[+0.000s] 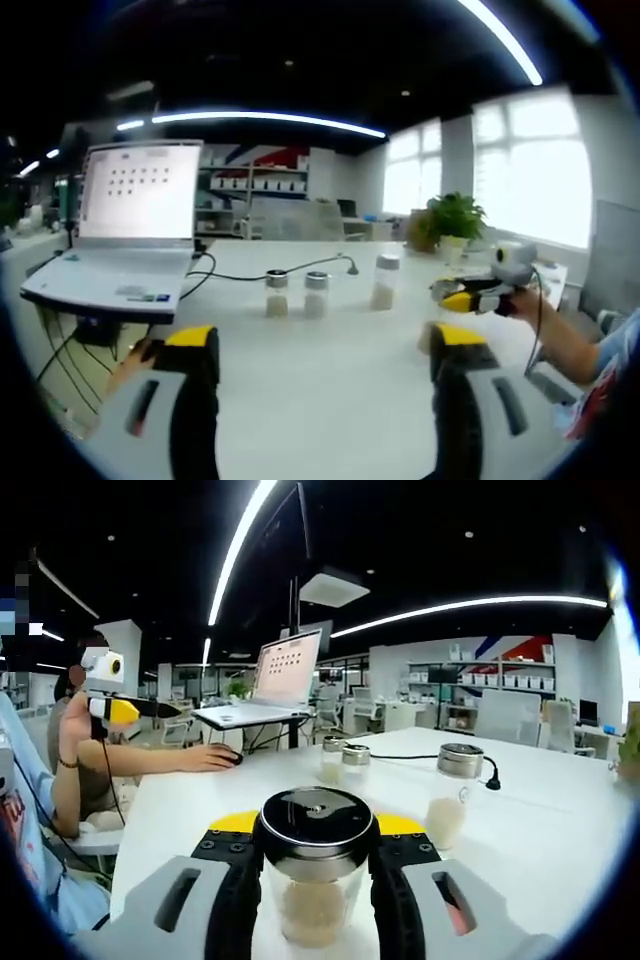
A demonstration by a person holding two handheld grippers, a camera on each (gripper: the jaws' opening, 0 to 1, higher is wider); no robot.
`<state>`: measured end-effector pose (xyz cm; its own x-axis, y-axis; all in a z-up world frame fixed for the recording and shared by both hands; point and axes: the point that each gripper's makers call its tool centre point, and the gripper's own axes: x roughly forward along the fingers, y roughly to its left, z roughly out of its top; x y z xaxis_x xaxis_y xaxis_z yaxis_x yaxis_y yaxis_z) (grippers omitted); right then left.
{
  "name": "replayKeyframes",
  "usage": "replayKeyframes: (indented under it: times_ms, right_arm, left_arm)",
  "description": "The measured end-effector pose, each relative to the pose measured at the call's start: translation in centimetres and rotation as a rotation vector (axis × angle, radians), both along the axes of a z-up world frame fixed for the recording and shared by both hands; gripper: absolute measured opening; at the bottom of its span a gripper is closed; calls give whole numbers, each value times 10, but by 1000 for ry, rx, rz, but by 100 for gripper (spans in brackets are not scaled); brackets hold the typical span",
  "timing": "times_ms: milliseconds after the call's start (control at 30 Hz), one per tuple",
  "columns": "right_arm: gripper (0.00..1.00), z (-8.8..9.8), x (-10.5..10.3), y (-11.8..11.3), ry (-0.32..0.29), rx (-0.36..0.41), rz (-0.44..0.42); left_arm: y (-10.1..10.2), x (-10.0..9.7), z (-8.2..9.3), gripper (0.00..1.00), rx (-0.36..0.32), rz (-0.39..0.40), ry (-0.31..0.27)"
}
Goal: Rotate the seasoning bottle until the label or dispensing opening points toward the visible target arrow and the bottle remains upright within the marked orientation range
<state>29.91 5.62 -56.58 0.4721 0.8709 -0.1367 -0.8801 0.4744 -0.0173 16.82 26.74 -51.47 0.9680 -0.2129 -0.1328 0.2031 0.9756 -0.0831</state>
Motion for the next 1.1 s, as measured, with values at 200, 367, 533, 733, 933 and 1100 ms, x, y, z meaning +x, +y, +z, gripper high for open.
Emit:
replayKeyframes:
  times_ms: [200, 367, 533, 733, 933, 1100]
  right_arm:
    - [40, -1, 1, -1, -6, 9, -65]
    - [40, -1, 2, -1, -11, 17, -115]
    - [40, -1, 4, -2, -16, 22, -162]
    - [40, -1, 5, -4, -21, 27, -203]
    - [40, -2, 4, -3, -23, 27, -227]
    - [40, -2, 3, -5, -18, 29, -262]
  left_arm:
    - [0, 0, -1, 92, 1, 1, 2]
    - [1, 0, 0, 92, -1, 1, 2]
    - [2, 1, 0, 92, 1, 1, 1]
    - [1, 2, -1, 92, 2, -1, 5]
    - [0, 1, -1, 92, 5, -4, 5]
    - [-2, 1, 0, 92, 7, -9, 2]
